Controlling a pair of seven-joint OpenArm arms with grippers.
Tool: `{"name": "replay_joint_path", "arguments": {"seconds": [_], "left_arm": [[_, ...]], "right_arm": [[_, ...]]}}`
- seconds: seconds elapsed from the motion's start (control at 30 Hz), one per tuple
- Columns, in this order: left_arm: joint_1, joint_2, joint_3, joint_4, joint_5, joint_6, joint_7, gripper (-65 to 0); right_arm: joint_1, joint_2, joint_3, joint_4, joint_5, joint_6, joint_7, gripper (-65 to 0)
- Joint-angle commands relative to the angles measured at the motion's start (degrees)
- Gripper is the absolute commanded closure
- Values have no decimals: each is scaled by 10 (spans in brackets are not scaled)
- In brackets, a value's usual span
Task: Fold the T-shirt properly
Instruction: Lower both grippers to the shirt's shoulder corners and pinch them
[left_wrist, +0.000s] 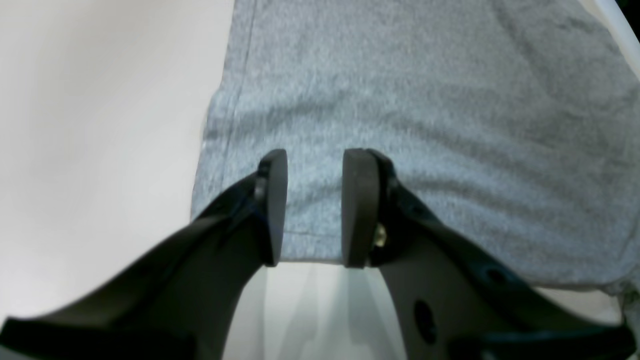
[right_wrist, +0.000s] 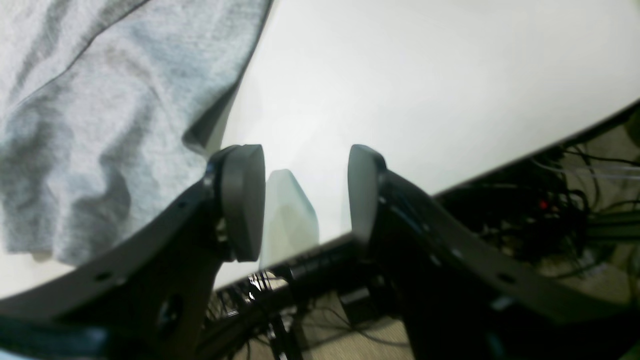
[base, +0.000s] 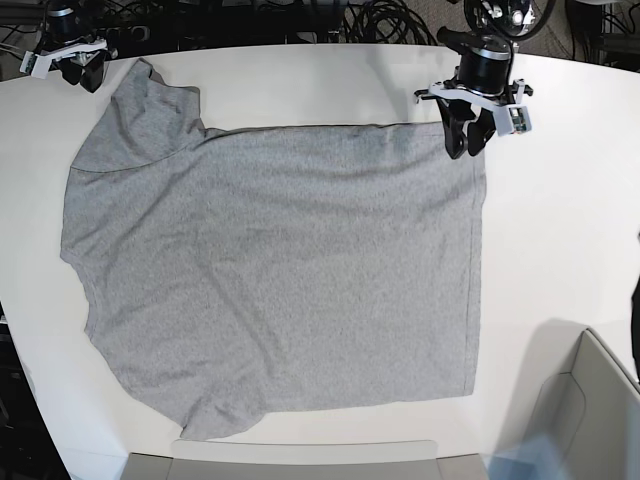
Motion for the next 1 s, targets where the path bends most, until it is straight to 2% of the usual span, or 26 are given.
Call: {"name": "replay_joint_path", "arguments": {"seconds": [0.0, 0.17, 0.27, 0.33, 0.47, 0.67, 0.83, 0.97], "left_arm": [[1, -3, -3, 10, 1, -3, -13, -193], [1, -3, -3, 10, 1, -3, -13, -193], [1, -3, -1, 10, 1, -3, -13, -193], [1, -3, 0, 10, 1, -3, -13, -193], [1, -3, 0, 10, 1, -4, -13, -193], [1, -3, 2, 10, 1, -4, -13, -193], [1, -3, 0, 9, 1, -4, -13, -193], [-1, -1, 1, 3, -7, -4, -12, -196]], "right_arm": [[-1, 7, 4, 2, 4, 5, 1, -274], [22, 3, 3, 4, 4, 7, -53, -274], [26, 3, -24, 5, 4, 46, -55, -274], [26, 2, -40, 14, 4, 57, -55, -274], [20, -21, -70, 41, 4, 59, -56, -274], [39, -23, -116, 24, 4, 58, -56, -274], [41, -22, -109, 1, 4, 57, -53, -274], [42, -22, -76, 2, 4, 57, -56, -274]]}}
